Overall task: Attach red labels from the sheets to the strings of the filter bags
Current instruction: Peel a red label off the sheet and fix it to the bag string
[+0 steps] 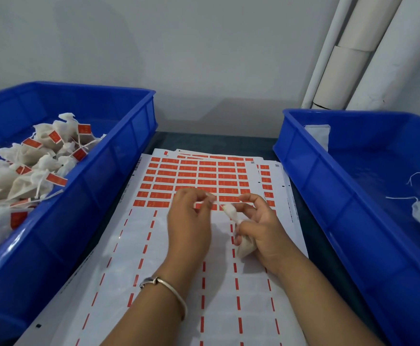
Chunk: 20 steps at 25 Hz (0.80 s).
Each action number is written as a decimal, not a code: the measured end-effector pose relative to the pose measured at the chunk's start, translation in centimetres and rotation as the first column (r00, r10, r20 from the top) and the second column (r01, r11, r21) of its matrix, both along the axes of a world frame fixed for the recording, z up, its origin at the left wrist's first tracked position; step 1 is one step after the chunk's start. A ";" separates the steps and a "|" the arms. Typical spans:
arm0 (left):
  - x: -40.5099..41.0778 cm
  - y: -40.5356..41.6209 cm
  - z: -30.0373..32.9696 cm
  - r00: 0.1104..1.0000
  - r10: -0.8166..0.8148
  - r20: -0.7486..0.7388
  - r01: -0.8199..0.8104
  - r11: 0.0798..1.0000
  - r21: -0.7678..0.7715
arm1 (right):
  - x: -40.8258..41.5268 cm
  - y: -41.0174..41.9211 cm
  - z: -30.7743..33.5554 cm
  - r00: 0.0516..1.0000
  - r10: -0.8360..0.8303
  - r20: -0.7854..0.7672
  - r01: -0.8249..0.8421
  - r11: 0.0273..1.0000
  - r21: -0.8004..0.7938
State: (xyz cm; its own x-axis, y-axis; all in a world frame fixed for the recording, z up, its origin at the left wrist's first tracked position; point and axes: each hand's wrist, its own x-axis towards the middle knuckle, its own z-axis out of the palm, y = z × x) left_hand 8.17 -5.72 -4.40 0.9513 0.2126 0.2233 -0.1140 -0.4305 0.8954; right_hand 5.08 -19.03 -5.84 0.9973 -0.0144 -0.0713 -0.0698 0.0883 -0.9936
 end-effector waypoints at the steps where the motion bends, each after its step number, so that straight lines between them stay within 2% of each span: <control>1: 0.3 0.4 0.2 0.998 0.066 -0.022 -0.067 0.996 -0.052 | -0.1 0.0 0.1 1.000 0.025 -0.009 -0.025 1.000 0.000; 4: 0.5 0.8 0.3 0.986 0.147 -0.080 -0.159 0.973 -0.170 | -0.4 0.1 0.4 0.988 0.151 -0.033 -0.152 0.988 -0.031; 7: 0.1 0.5 0.5 0.992 0.104 -0.072 -0.117 0.973 -0.200 | -0.5 0.0 0.9 0.951 0.308 -0.018 -0.309 0.951 -0.033; 9: 0.1 0.5 0.5 0.995 0.053 -0.080 -0.072 0.966 -0.247 | -0.6 0.0 0.9 0.939 0.343 -0.003 -0.343 0.939 0.007; 11: 0.1 0.4 0.5 0.996 -0.008 -0.092 -0.020 0.951 -0.307 | -0.8 0.2 1.0 0.956 0.293 -0.021 -0.292 0.956 0.039; 16: -0.6 -0.4 1.2 0.995 -0.096 -0.020 0.089 0.973 -0.212 | -0.3 -0.1 1.2 0.986 0.162 -0.036 -0.153 0.970 0.190; 20: -0.5 -1.0 1.9 0.991 -0.137 -0.006 0.133 0.969 -0.210 | -0.1 -0.7 1.2 0.996 0.077 -0.034 -0.072 0.988 0.137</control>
